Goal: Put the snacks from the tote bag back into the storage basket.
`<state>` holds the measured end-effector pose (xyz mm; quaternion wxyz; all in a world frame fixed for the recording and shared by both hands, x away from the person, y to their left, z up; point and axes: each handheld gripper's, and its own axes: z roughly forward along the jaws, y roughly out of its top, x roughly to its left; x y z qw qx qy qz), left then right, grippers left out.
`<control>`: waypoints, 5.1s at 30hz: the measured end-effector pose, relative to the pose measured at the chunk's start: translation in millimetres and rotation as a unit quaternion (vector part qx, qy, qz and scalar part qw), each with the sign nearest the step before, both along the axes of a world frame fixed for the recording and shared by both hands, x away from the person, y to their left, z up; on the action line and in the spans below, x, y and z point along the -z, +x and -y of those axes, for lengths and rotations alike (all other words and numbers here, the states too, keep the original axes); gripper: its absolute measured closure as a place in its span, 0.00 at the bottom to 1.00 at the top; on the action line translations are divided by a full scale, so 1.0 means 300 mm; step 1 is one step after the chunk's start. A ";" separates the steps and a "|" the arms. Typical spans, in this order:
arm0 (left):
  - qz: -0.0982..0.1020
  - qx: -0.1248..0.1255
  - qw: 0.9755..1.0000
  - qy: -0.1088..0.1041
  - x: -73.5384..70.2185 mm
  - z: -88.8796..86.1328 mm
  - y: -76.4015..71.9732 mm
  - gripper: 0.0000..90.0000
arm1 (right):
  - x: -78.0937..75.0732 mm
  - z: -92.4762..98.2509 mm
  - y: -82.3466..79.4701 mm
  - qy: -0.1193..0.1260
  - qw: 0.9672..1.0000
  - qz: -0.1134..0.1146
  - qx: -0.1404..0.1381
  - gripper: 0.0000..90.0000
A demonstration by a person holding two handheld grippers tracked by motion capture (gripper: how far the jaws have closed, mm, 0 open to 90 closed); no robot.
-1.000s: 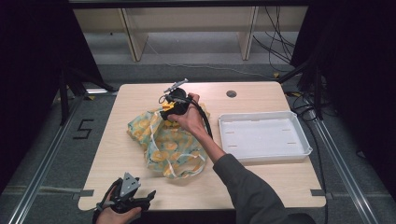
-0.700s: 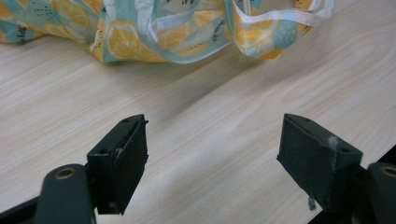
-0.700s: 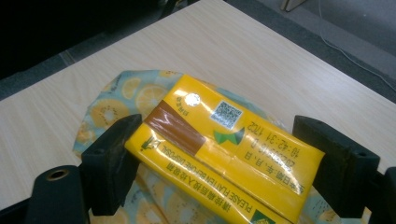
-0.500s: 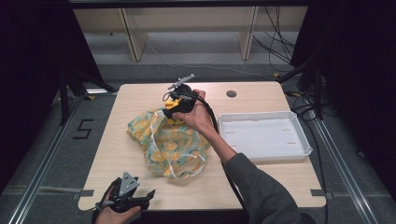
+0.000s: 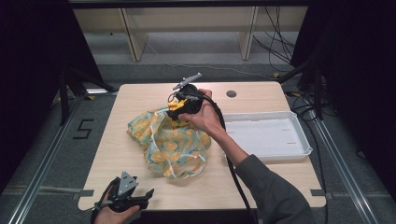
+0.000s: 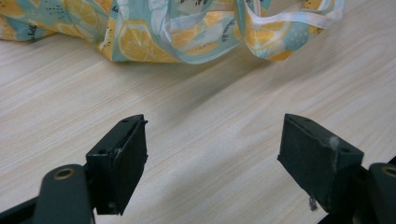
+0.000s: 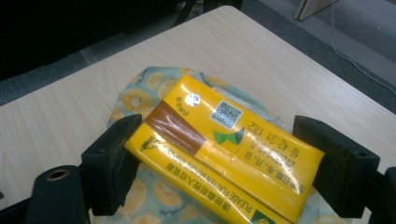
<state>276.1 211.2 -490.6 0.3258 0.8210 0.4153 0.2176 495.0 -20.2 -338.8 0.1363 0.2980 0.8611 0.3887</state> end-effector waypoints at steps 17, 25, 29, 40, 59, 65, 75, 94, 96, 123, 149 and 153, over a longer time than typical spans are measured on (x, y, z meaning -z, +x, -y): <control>-0.005 -0.010 1.000 -0.010 0.004 0.001 -0.001 0.25 | -0.045 0.093 -0.062 0.019 1.000 -0.004 -0.005 0.22; 0.004 -0.012 1.000 -0.016 0.009 0.007 0.001 0.25 | -0.050 0.190 -0.093 0.024 1.000 0.001 0.011 0.22; -0.002 -0.004 1.000 -0.004 0.004 -0.002 0.002 0.25 | -0.041 0.252 -0.101 0.025 1.000 -0.002 0.016 0.22; -0.005 -0.012 1.000 -0.010 0.010 0.000 0.003 0.25 | 0.011 0.433 -0.122 0.021 0.998 -0.003 0.057 0.22; -0.004 -0.010 1.000 -0.008 0.008 -0.007 0.003 0.26 | 0.176 0.610 -0.174 -0.012 0.995 -0.022 0.095 0.22; -0.003 -0.009 1.000 -0.009 0.008 -0.009 0.002 0.26 | 0.222 0.617 -0.178 -0.005 0.994 -0.022 0.105 0.22; -0.008 -0.012 1.000 -0.016 0.009 -0.008 0.000 0.26 | 0.269 0.630 -0.185 -0.017 0.993 -0.032 0.109 0.22; -0.005 -0.009 1.000 -0.012 0.006 -0.011 0.000 0.26 | 0.317 0.613 -0.193 -0.023 0.993 -0.041 0.111 0.22; -0.005 -0.010 1.000 -0.012 0.006 -0.011 0.000 0.25 | 0.322 0.609 -0.198 -0.008 0.992 -0.038 0.121 0.22; -0.009 -0.009 1.000 -0.019 0.009 -0.008 0.000 0.25 | 0.263 0.630 -0.237 0.066 0.988 -0.017 0.140 0.20; -0.008 -0.004 1.000 -0.021 0.005 -0.005 0.007 0.25 | 0.242 0.676 -0.256 0.102 0.987 -0.010 0.126 0.19; -0.004 -0.004 1.000 -0.014 0.006 -0.008 0.006 0.25 | 0.246 0.683 -0.252 0.092 0.989 0.003 0.115 0.19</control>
